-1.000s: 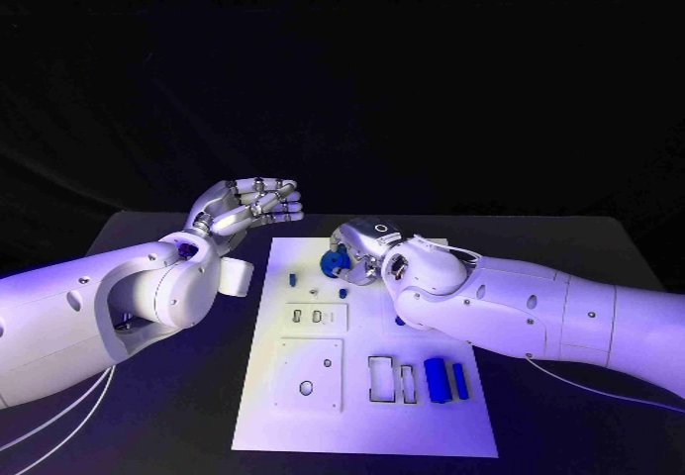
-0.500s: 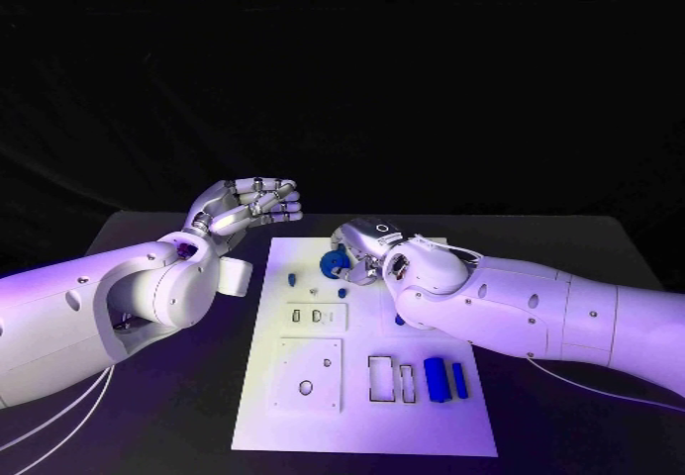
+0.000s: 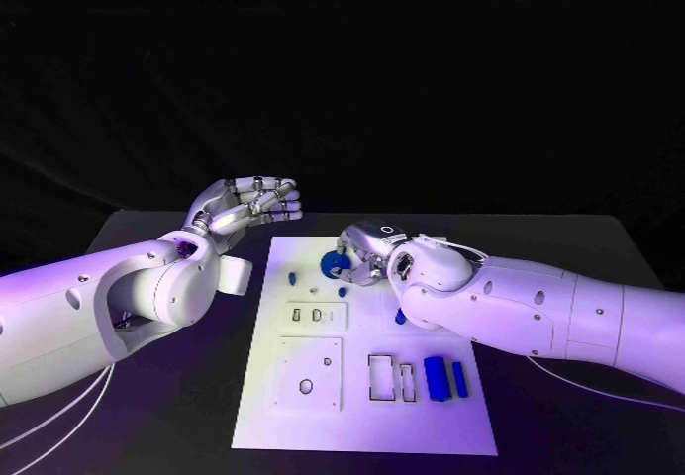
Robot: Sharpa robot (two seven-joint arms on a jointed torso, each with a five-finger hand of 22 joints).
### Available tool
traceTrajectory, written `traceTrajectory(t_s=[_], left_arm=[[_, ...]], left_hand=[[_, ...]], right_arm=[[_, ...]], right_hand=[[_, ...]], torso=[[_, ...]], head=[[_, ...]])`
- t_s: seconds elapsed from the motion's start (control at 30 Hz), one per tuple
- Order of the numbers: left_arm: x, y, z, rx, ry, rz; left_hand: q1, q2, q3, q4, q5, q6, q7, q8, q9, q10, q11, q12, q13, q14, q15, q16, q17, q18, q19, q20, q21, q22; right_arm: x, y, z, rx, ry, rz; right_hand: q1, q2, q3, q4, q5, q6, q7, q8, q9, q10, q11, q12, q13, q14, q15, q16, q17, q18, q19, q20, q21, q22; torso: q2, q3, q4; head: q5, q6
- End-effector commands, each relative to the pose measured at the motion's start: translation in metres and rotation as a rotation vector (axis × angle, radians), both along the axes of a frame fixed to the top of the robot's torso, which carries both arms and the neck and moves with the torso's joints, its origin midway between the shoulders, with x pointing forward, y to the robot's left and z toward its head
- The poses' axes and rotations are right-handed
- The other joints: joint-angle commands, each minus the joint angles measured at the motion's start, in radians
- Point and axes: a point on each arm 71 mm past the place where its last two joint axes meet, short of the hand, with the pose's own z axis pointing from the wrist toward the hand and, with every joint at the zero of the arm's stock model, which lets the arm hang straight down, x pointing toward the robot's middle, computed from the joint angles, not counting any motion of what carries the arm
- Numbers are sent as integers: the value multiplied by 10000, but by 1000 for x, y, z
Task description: Assemble the parts on the task board
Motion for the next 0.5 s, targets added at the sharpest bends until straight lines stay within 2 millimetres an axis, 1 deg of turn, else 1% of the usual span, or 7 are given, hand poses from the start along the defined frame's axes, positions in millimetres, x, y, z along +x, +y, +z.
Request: traceTrajectory(t_s=[0.03, 0.2, 0.33, 0.5], left_arm=[[-1, -2, 1, -83, -41, -159], [-1, -1, 1, -82, -44, -151], [-1, -1, 1, -75, -45, -130], [0, 0, 1, -71, -44, -115]], left_hand=[[-97, 5, 59, -26, -62, -59, 20, -60, 0, -91, -6, -56, 15, -97, 4, -34, 11, 99, -11, 48, -68, -11], [-101, -5, 56, -31, -51, -78, 28, -71, -3, -108, 0, -61, 13, -103, 7, -40, 17, 99, -11, 50, -70, -15], [-101, -5, 56, -31, -51, -78, 28, -71, -3, -108, 0, -61, 13, -103, 7, -40, 17, 99, -11, 50, -70, -15], [-101, -9, 57, -36, -42, -93, 34, -80, -5, -125, 5, -66, 10, -114, 11, -49, 21, 97, -15, 52, -73, -18]], right_arm=[[-1, 0, -5, -144, 589, -57], [0, -1, -3, 40, 435, -188], [0, -5, -1, 207, 250, -285], [-5, -13, 3, 601, -84, -283]], right_hand=[[-133, 10, -128, -12, -41, -74, -4, -63, -43, 74, 12, 42, 1275, 1042, 7, 41, 2628, -93, 46, 21, 20, 828], [135, -39, -158, -130, -47, -99, 3, -77, -122, 70, 17, 39, 1273, 1042, 13, 41, 2628, -91, 43, 29, 9, 831], [246, -48, -145, -162, -4, -100, 5, -78, -150, 69, 20, 39, 1274, 1042, 14, 41, 2628, -91, 44, 31, 7, 835], [407, -72, -116, -208, 58, -73, 2, -63, -184, 97, 16, 67, 1307, 1042, 13, 41, 2628, -102, 72, 32, 36, 877]], torso=[[3, 1, 1], [1, -2, -3], [-8, -2, -3], [-14, 15, -10]], head=[[-18, 0], [-12, 3], [-39, 23], [-19, 41]])
